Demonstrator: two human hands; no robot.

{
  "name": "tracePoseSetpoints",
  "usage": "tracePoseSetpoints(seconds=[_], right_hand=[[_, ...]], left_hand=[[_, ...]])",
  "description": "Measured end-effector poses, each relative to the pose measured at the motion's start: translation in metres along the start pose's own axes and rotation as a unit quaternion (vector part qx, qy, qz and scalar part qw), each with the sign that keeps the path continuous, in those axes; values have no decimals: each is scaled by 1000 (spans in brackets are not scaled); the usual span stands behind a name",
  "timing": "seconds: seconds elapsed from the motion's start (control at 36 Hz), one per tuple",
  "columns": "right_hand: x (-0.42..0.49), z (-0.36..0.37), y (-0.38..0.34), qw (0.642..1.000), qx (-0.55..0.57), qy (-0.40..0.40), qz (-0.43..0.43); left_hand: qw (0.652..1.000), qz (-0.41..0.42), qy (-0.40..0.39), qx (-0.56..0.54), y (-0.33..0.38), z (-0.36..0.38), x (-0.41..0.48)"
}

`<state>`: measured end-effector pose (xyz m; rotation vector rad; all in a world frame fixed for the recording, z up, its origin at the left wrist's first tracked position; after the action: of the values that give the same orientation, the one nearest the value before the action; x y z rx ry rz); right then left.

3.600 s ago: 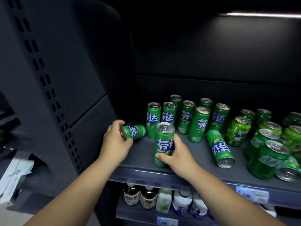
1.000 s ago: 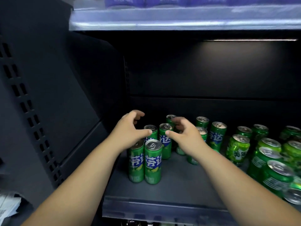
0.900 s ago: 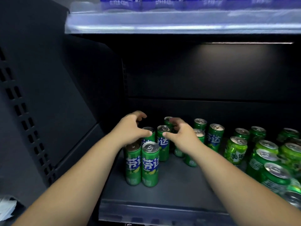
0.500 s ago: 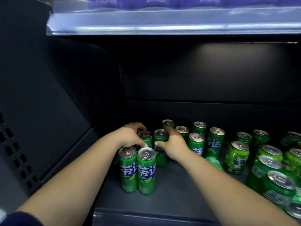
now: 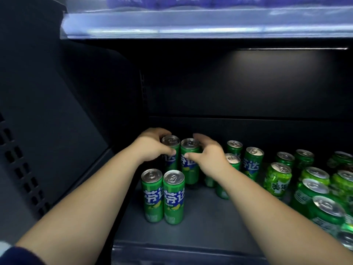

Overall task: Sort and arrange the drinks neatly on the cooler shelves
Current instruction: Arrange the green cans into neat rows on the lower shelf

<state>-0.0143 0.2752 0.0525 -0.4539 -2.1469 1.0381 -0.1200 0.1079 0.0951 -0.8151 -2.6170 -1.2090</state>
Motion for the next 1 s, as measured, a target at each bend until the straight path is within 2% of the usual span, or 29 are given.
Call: tracePoseSetpoints(seconds=[0.28, 0.42, 0.53, 0.78, 1.0], right_hand=[[-3, -63, -78, 989, 71, 27, -130], [-21, -85, -105, 978, 135, 41, -155], [-42, -93, -112, 974, 165, 22, -153], [-93, -70, -83, 979, 158, -48, -119], [-136, -32, -47, 984, 147, -48, -91]], left_hand=[[976, 61, 106, -181, 57, -63, -23], [965, 85, 148, -200, 73, -91, -49], [961, 95, 151, -214, 72, -99, -76], [964, 15, 115, -237, 27, -82, -132], [973, -25, 124, -194, -20, -46, -166]])
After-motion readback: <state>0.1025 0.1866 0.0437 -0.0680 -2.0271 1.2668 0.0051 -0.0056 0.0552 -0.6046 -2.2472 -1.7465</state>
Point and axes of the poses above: each hand's wrist, its own x-axis towards the middle knuckle, its own z-axis out of the palm, y = z × x, the point moved 1 cm from there along x, towards the middle knuckle, and after that the axes turned 12 degrees about y, right-handed, at the moved point
